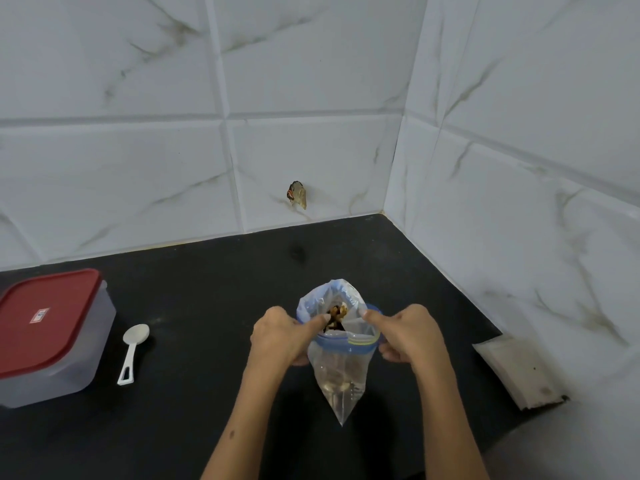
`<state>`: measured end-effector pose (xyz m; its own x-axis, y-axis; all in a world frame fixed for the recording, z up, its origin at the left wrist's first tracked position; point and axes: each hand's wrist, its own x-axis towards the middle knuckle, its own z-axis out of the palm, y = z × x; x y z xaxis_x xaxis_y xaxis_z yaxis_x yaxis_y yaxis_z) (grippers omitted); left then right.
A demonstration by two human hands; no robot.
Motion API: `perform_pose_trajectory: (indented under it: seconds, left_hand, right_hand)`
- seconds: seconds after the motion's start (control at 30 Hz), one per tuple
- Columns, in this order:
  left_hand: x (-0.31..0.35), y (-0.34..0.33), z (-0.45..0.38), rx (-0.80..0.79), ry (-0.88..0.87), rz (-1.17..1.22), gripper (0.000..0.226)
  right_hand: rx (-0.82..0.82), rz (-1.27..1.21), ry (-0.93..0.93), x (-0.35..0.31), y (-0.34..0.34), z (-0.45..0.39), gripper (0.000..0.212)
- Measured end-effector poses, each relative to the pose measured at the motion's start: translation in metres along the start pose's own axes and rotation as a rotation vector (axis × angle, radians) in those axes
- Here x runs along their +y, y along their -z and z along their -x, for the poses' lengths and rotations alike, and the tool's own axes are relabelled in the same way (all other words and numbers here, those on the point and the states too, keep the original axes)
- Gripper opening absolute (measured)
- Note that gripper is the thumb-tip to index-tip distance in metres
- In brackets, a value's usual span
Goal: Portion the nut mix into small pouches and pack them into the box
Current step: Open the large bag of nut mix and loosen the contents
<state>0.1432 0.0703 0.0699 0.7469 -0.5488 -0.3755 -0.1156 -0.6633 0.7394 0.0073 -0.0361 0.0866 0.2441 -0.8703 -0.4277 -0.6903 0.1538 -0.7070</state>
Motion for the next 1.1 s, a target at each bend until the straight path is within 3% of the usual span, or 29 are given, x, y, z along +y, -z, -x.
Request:
perform_pose_trajectory:
  seconds: [0.1,0.2,0.33,0.5,0.67,0.8,0.9,1.0,1.07,1.1]
  left_hand:
    - [0.002,-0.001,0.009,-0.106,0.008,0.324,0.019]
    - [0.003,-0.003,0.015,-0.218,0.085,0.726,0.01]
    - [0.006,-0.009,0.018,-0.335,0.303,1.185,0.009]
    - [0.007,-0.011,0.019,-0.418,0.411,1.454,0.01]
    - [0.005,-0.021,0.015,-0.365,0.467,1.602,0.025]
    - [0.003,-0.029,0.014,-0.335,0.509,1.481,0.035]
    - [-0.005,-0.026,0.012,-0.348,0.436,1.274,0.042]
    - [-0.009,-0.017,0.013,-0.319,0.277,0.821,0.033]
    - [-0.011,-0.01,0.011,-0.166,0.119,0.414,0.021]
    - [-0.013,-0.009,0.008,-0.064,0.039,0.265,0.027]
  right_hand:
    - [-0.085,-0.258,0.001,0.001,0.002,0.007,0.017]
    - [-0.122,-0.56,0.002,0.005,0.004,0.011,0.005]
    - [-0.154,-0.933,-0.086,0.009,0.002,0.011,0.007]
    - [-0.318,-1.306,-0.261,0.012,0.002,0.009,0.016]
    - [-0.377,-1.564,-0.43,0.02,-0.001,0.005,0.021]
    - [-0.308,-1.473,-0.424,0.021,-0.007,0.007,0.022]
    - [-0.241,-1.266,-0.347,0.026,-0.011,0.008,0.023]
    - [-0.164,-0.926,-0.274,0.023,-0.007,0.001,0.027]
    - [-0.051,-0.601,-0.26,0.02,-0.003,-0.004,0.027]
    - [0.031,-0.434,-0.203,0.02,-0.002,-0.006,0.027]
